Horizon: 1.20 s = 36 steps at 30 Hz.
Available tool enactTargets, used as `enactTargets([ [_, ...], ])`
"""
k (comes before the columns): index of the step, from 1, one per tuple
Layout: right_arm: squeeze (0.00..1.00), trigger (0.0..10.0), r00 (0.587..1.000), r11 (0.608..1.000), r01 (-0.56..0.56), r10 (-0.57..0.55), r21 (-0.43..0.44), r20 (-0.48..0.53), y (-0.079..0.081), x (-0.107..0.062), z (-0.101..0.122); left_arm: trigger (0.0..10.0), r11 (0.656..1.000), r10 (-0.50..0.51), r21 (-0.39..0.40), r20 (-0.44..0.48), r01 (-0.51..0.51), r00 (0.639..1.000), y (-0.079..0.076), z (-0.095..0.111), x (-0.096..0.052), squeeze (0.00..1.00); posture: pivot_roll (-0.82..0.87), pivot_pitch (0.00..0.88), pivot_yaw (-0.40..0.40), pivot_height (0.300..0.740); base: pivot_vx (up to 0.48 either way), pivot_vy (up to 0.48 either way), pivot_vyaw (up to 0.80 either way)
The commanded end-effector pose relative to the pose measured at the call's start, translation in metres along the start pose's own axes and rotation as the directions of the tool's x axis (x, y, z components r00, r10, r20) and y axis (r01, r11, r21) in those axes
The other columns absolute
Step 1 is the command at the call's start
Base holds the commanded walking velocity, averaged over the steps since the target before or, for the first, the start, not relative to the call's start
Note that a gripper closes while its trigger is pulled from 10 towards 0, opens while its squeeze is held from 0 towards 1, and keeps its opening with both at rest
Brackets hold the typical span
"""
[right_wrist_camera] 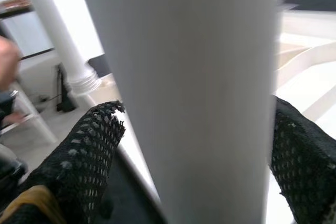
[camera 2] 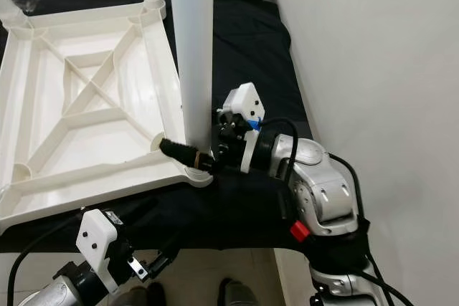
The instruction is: Building children table
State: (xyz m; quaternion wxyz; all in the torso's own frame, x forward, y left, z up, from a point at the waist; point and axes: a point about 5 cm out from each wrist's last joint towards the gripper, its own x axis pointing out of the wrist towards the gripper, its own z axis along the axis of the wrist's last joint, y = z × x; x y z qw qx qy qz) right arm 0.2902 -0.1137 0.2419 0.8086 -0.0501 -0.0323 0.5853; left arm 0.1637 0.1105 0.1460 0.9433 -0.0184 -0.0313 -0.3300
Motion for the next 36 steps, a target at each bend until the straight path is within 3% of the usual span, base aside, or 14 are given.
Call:
enactTargets([
  [1,0.0,10.0,0.999,0.998,-0.049,0.05,-0.029,0.007,-0.007,-0.001,0.004,10.0,1.0,-0.001,-0.011,-0.019,0.001,1.0,-0.003,-0.003,-0.002,0.0,0.0,0.265,-0.051,0.74,0.0,0.0,0.0],
  [4,0.0,9.1,0.998,0.996,-0.063,0.063,-0.068,0.002,-0.02,-0.002,0.011,10.0,1.0,-0.001,-0.011,-0.019,0.001,1.0,-0.003,-0.002,-0.002,0.0,0.0,0.263,-0.053,0.74,0.0,0.0,0.0],
  [5,0.0,4.6,0.998,0.995,-0.069,0.069,-0.079,-0.002,-0.025,-0.003,0.012,10.0,1.0,-0.001,-0.011,-0.02,0.001,1.0,-0.004,-0.002,-0.002,0.0,0.01,0.263,-0.053,0.74,0.0,0.0,0.0],
  [6,0.0,4.6,0.998,0.995,-0.069,0.069,-0.079,-0.002,-0.025,-0.003,0.012,10.0,1.0,-0.001,-0.011,-0.02,0.001,1.0,-0.004,-0.002,-0.002,0.0,0.01,0.263,-0.053,0.74,0.0,0.0,0.0],
  [8,0.0,0.0,0.993,0.99,-0.115,0.115,-0.078,-0.003,-0.028,-0.008,0.013,10.0,1.0,0.001,-0.009,-0.02,-0.001,1.0,-0.004,-0.003,-0.002,0.0,0.01,0.262,-0.053,0.74,0.0,0.0,0.0],
  [18,0.0,0.0,0.983,0.982,-0.186,0.186,-0.035,-0.002,-0.017,-0.018,0.008,10.0,1.0,-0.002,-0.002,-0.026,0.002,1.0,-0.004,-0.003,-0.003,0.0,0.01,0.266,-0.055,0.74,0.0,0.0,0.0],
  [21,0.0,0.0,0.99,0.992,-0.119,0.115,0.05,0.084,0.003,-0.015,0.0,10.0,1.0,0.0,-0.003,-0.026,0.0,1.0,-0.003,-0.003,-0.004,0.0,0.01,0.27,-0.056,0.74,0.0,0.0,0.0],
  [23,0.0,0.0,0.992,0.992,0.117,-0.12,0.055,0.051,0.012,0.0,-0.018,10.0,1.0,0.001,-0.002,-0.026,-0.001,1.0,-0.002,-0.003,-0.005,0.0,0.01,0.275,-0.05,0.74,0.0,0.0,0.0],
  [24,0.0,0.0,0.992,0.992,0.117,-0.12,0.055,0.051,0.012,0.0,-0.018,10.0,1.0,0.001,-0.002,-0.026,-0.001,1.0,-0.002,-0.003,-0.005,0.0,0.01,0.275,-0.05,0.74,0.0,0.0,0.0],
  [25,0.0,0.0,0.889,0.89,0.456,-0.454,0.026,-0.052,0.007,0.002,-0.036,10.0,1.0,0.001,-0.002,-0.027,-0.001,1.0,-0.001,-0.003,-0.005,0.0,0.0,0.28,-0.038,0.74,0.0,0.0,0.0],
  [26,0.0,0.0,0.634,0.646,0.763,-0.741,0.021,-0.221,0.021,-0.007,-0.064,10.0,1.0,-0.002,-0.003,-0.028,0.002,1.0,0.001,-0.003,-0.005,0.0,-0.01,0.269,-0.03,0.74,0.0,0.0,0.0],
  [29,0.0,0.0,0.586,0.604,0.796,-0.764,0.017,-0.269,0.03,-0.008,-0.072,10.0,1.0,-0.005,-0.004,-0.029,0.005,1.0,0.001,-0.004,-0.004,0.0,-0.01,0.269,-0.03,0.74,0.0,0.0,0.0],
  [31,0.0,0.0,0.641,0.653,0.756,-0.722,0.048,-0.263,0.033,0.002,-0.073,10.0,1.0,-0.017,-0.004,-0.03,0.016,0.999,0.001,-0.005,-0.002,0.0,-0.01,0.25,-0.036,0.74,0.0,0.0,0.0],
  [36,0.0,0.0,0.672,0.686,0.727,-0.71,0.01,-0.212,0.021,0.009,-0.058,10.0,1.0,-0.012,0.001,-0.028,0.012,1.0,0.002,-0.006,-0.001,0.0,-0.01,0.244,-0.04,0.74,0.0,0.0,0.0],
])
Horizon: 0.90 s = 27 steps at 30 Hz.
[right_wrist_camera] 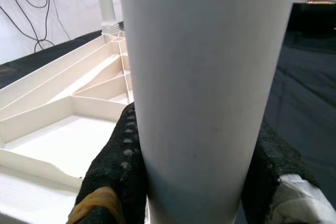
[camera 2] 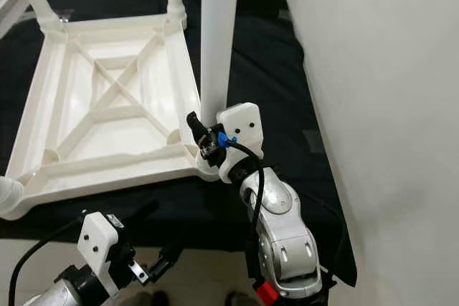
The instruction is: Building children table
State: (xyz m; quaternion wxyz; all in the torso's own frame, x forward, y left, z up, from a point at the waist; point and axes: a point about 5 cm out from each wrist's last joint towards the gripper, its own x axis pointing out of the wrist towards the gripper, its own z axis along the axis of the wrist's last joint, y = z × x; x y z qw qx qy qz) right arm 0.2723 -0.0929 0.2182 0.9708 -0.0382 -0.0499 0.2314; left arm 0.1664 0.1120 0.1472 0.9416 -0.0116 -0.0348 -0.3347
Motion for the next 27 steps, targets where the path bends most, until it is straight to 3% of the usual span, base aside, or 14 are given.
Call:
enactTargets([
  [1,0.0,0.0,0.977,0.999,0.03,-0.025,0.018,-0.212,-0.007,0.0,-0.037,10.0,1.0,-0.002,-0.014,-0.03,0.001,1.0,-0.001,-0.007,-0.002,0.0,-0.01,0.244,-0.04,0.74,0.0,0.0,0.0],
  [2,0.0,10.0,0.981,1.0,0.024,-0.024,-0.003,-0.193,-0.005,0.001,-0.032,10.0,1.0,0.007,-0.011,-0.028,-0.007,1.0,0.0,-0.007,-0.002,0.0,0.0,0.245,-0.041,0.74,0.0,0.0,0.0],
  [4,0.0,10.0,0.983,1.0,0.023,-0.026,-0.017,-0.18,-0.004,0.002,-0.029,10.0,1.0,0.013,-0.009,-0.027,-0.013,1.0,0.0,-0.007,-0.002,0.0,0.0,0.245,-0.041,0.74,0.0,0.0,0.0],
  [5,1.0,10.0,0.991,0.999,-0.042,0.046,0.029,-0.126,-0.001,0.004,-0.022,10.0,1.0,0.015,-0.009,-0.027,-0.015,1.0,0.0,-0.007,-0.003,0.0,0.01,0.236,-0.055,0.74,0.0,0.0,0.0],
  [10,1.0,10.0,0.973,0.969,-0.232,0.231,0.082,0.023,0.001,0.003,-0.002,10.0,1.0,0.012,-0.013,-0.029,-0.013,1.0,-0.003,-0.008,-0.004,0.0,0.01,0.22,-0.052,0.74,0.0,0.0,0.0],
  [12,1.0,10.0,0.887,0.89,-0.456,0.453,0.02,0.091,0.002,0.0,0.014,10.0,1.0,0.004,-0.021,-0.031,-0.004,1.0,-0.005,-0.009,-0.004,0.0,0.01,0.211,-0.053,0.74,0.0,0.0,0.0],
  [13,1.0,10.0,0.887,0.89,-0.456,0.453,0.02,0.091,0.002,0.0,0.014,10.0,1.0,0.004,-0.021,-0.031,-0.004,1.0,-0.005,-0.009,-0.004,0.0,0.01,0.211,-0.053,0.74,0.0,0.0,0.0],
  [14,1.0,10.0,0.832,0.836,-0.549,0.548,-0.018,0.091,0.001,0.001,0.018,10.0,1.0,-0.001,-0.025,-0.032,0.0,0.999,-0.007,-0.009,-0.004,0.0,0.01,0.209,-0.049,0.74,0.0,0.0,0.0],
  [15,1.0,10.0,0.832,0.836,-0.549,0.548,-0.018,0.091,0.001,0.001,0.018,10.0,1.0,-0.001,-0.025,-0.032,0.0,0.999,-0.007,-0.009,-0.004,0.0,0.01,0.209,-0.049,0.74,0.0,0.0,0.0],
  [16,0.62,10.0,0.799,0.802,-0.596,0.596,-0.036,0.079,-0.001,0.001,0.02,10.0,1.0,-0.003,-0.025,-0.032,0.002,0.999,-0.007,-0.009,-0.003,0.0,0.01,0.209,-0.049,0.74,0.0,0.0,0.0],
  [17,0.62,10.0,0.799,0.802,-0.596,0.596,-0.036,0.079,-0.001,0.001,0.02,10.0,1.0,-0.003,-0.025,-0.032,0.002,0.999,-0.007,-0.009,-0.003,0.0,0.01,0.209,-0.049,0.74,0.0,0.0,0.0],
  [18,0.08,10.0,0.756,0.759,-0.649,0.651,-0.047,0.067,-0.003,0.0,0.022,10.0,1.0,-0.004,-0.027,-0.031,0.003,1.0,-0.007,-0.009,-0.003,0.0,0.01,0.212,-0.045,0.74,0.0,0.0,0.0],
  [19,0.0,10.0,0.729,0.731,-0.679,0.682,-0.063,0.057,-0.007,0.001,0.025,10.0,1.0,-0.004,-0.027,-0.031,0.003,1.0,-0.008,-0.009,-0.003,0.0,0.01,0.212,-0.045,0.74,0.0,0.0,0.0],
  [27,0.0,10.0,0.651,0.645,-0.747,0.759,-0.159,0.021,-0.036,0.017,0.043,10.0,1.0,-0.003,-0.029,-0.03,0.002,1.0,-0.008,-0.009,-0.004,0.0,0.01,0.208,-0.049,0.74,0.0,0.0,0.0],
])
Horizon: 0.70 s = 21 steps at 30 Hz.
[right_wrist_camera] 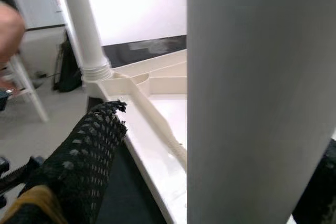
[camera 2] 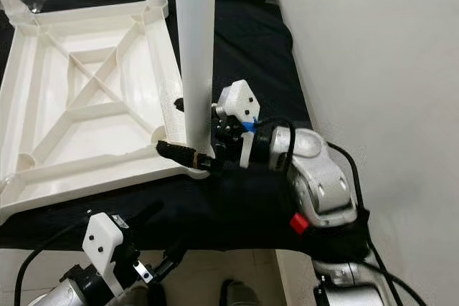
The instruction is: Building children table
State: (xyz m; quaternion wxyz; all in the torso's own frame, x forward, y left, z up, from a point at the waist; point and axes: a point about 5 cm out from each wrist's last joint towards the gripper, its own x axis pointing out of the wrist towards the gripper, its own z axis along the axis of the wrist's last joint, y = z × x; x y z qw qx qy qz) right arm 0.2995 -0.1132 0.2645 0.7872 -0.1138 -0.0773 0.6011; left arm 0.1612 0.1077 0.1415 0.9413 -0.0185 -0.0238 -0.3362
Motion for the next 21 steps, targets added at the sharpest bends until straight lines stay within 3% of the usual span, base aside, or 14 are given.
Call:
enactTargets([
  [1,0.0,10.0,0.999,0.999,-0.036,0.036,-0.019,0.025,-0.003,-0.002,0.002,10.0,1.0,0.0,-0.008,-0.013,0.0,1.0,-0.002,-0.003,-0.002,0.0,0.01,0.208,-0.049,0.74,0.0,0.0,0.0],
  [2,0.0,3.8,0.998,0.998,-0.054,0.055,-0.03,0.021,-0.005,-0.002,0.002,10.0,1.0,0.001,-0.006,-0.014,-0.001,1.0,-0.002,-0.003,-0.003,0.0,0.02,0.213,-0.049,0.74,0.0,0.0,0.0],
  [3,0.0,0.0,0.997,0.996,-0.081,0.081,-0.036,0.01,-0.005,-0.003,0.001,10.0,1.0,0.002,-0.004,-0.015,-0.003,1.0,-0.002,-0.003,-0.003,0.0,0.03,0.214,-0.049,0.74,0.0,0.0,0.0],
  [12,0.0,0.0,0.984,0.984,-0.175,0.174,-0.032,-0.028,-0.005,-0.014,-0.004,10.0,1.0,-0.002,-0.005,-0.018,0.002,1.0,-0.003,-0.001,-0.006,0.0,0.02,0.243,-0.044,0.74,0.0,0.0,0.0],
  [17,0.0,0.0,0.988,0.987,-0.153,0.154,0.04,-0.01,0.007,-0.022,-0.011,10.0,1.0,-0.003,-0.007,-0.019,0.003,1.0,-0.003,-0.001,-0.006,0.0,0.02,0.242,-0.051,0.74,0.0,0.0,0.0],
  [20,0.0,0.0,0.996,0.988,-0.075,0.067,0.136,0.06,0.016,-0.018,-0.015,10.0,1.0,-0.003,-0.007,-0.019,0.003,1.0,-0.003,-0.001,-0.006,0.0,0.01,0.244,-0.065,0.74,0.0,0.0,0.0],
  [21,0.0,0.0,0.994,0.969,0.071,-0.089,0.235,0.068,0.024,-0.008,-0.029,10.0,1.0,-0.002,-0.007,-0.019,0.002,1.0,-0.002,-0.002,-0.006,0.0,0.02,0.254,-0.072,0.74,0.0,0.0,0.0],
])
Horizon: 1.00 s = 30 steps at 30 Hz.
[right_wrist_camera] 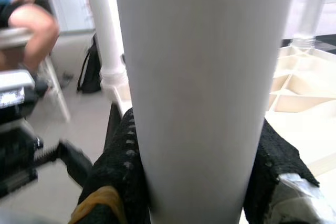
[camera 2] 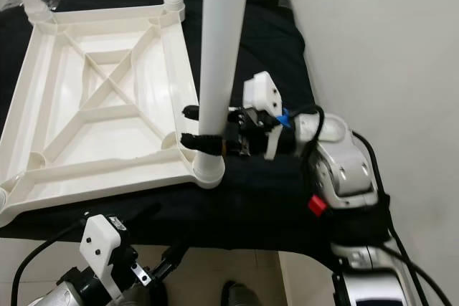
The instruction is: Building children table
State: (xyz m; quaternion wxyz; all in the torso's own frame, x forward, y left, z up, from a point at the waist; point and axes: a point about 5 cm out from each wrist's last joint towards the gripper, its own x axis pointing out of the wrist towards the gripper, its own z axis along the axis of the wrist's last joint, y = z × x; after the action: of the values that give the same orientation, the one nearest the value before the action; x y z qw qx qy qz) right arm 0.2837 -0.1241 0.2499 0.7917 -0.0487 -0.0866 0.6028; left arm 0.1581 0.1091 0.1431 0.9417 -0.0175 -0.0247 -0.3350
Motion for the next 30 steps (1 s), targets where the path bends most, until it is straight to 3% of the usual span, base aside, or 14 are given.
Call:
enactTargets([
  [1,0.0,0.0,0.997,0.988,0.074,-0.072,0.137,-0.017,0.006,0.005,-0.019,10.0,1.0,-0.005,-0.01,-0.02,0.005,1.0,-0.001,-0.003,-0.003,0.0,0.02,0.254,-0.072,0.74,0.0,0.0,0.0],
  [2,0.0,0.0,0.832,0.849,0.525,-0.495,0.066,-0.249,0.003,0.007,-0.055,10.0,1.0,-0.006,-0.004,-0.022,0.006,1.0,0.001,-0.003,-0.002,0.0,0.01,0.252,-0.058,0.74,0.0,0.0,0.0],
  [3,0.0,0.0,0.647,0.673,0.737,-0.676,0.063,-0.353,0.014,0.001,-0.076,10.0,1.0,-0.005,0.001,-0.021,0.005,1.0,0.003,-0.003,-0.002,0.0,0.0,0.256,-0.057,0.74,0.0,0.0,0.0],
  [4,0.0,0.0,0.551,0.604,0.797,-0.728,-0.001,-0.407,0.028,-0.002,-0.087,10.0,1.0,-0.002,0.001,-0.018,0.002,1.0,0.003,-0.003,-0.002,0.0,-0.01,0.255,-0.051,0.74,0.0,0.0,0.0],
  [5,0.0,0.0,0.538,0.603,0.797,-0.729,-0.027,-0.423,0.037,-0.003,-0.091,10.0,1.0,0.0,-0.001,-0.016,0.0,1.0,0.003,-0.003,-0.001,0.0,-0.01,0.255,-0.051,0.74,0.0,0.0,0.0],
  [9,0.0,0.0,0.636,0.691,0.723,-0.662,0.008,-0.396,0.033,0.007,-0.082,10.0,1.0,-0.015,-0.012,-0.013,0.014,1.0,0.001,-0.004,0.001,0.0,-0.02,0.233,-0.07,0.74,0.0,0.0,0.0],
  [16,0.0,0.0,0.654,0.709,0.705,-0.658,-0.013,-0.375,0.024,0.007,-0.075,10.0,1.0,-0.013,-0.014,-0.008,0.013,1.0,0.001,-0.004,0.002,0.0,-0.02,0.231,-0.071,0.74,0.0,0.0,0.0],
  [17,0.0,10.0,0.665,0.718,0.696,-0.653,-0.016,-0.362,0.023,0.008,-0.072,10.0,1.0,-0.003,-0.013,-0.006,0.003,1.0,0.002,-0.004,0.002,0.0,-0.02,0.231,-0.071,0.74,0.0,0.0,0.0],
  [18,0.0,10.0,0.695,0.731,0.682,-0.64,0.017,-0.329,0.026,0.015,-0.067,10.0,1.0,0.002,-0.013,-0.005,-0.003,1.0,0.002,-0.004,0.002,0.0,-0.02,0.227,-0.072,0.74,0.0,0.0,0.0],
  [19,1.0,10.0,0.729,0.748,0.661,-0.624,0.055,-0.28,0.027,0.022,-0.062,10.0,1.0,0.005,-0.014,-0.004,-0.005,1.0,0.003,-0.004,0.002,0.0,-0.02,0.23,-0.066,0.74,0.0,0.0,0.0],
  [21,1.0,10.0,0.75,0.758,0.647,-0.614,0.08,-0.246,0.028,0.026,-0.058,10.0,1.0,0.004,-0.015,-0.004,-0.005,1.0,0.003,-0.004,0.002,0.0,-0.02,0.23,-0.066,0.74,0.0,0.0,0.0],
  [24,1.0,10.0,0.901,0.877,0.431,-0.429,0.214,-0.057,0.03,0.039,-0.032,10.0,1.0,0.002,-0.014,-0.006,-0.002,1.0,0.004,-0.004,0.002,0.0,-0.01,0.227,-0.057,0.74,0.0,0.0,0.0],
  [27,1.0,10.0,0.926,0.906,0.374,-0.377,0.198,-0.023,0.026,0.038,-0.026,10.0,1.0,0.001,-0.014,-0.007,-0.001,1.0,0.004,-0.004,0.002,0.0,-0.01,0.229,-0.057,0.74,0.0,0.0,0.0],
  [30,1.0,10.0,0.997,0.985,0.077,-0.076,0.153,-0.018,0.024,0.022,-0.019,10.0,1.0,0.002,-0.012,-0.008,-0.002,1.0,0.004,-0.004,0.004,0.0,0.0,0.23,-0.053,0.74,0.0,0.0,0.0],
])
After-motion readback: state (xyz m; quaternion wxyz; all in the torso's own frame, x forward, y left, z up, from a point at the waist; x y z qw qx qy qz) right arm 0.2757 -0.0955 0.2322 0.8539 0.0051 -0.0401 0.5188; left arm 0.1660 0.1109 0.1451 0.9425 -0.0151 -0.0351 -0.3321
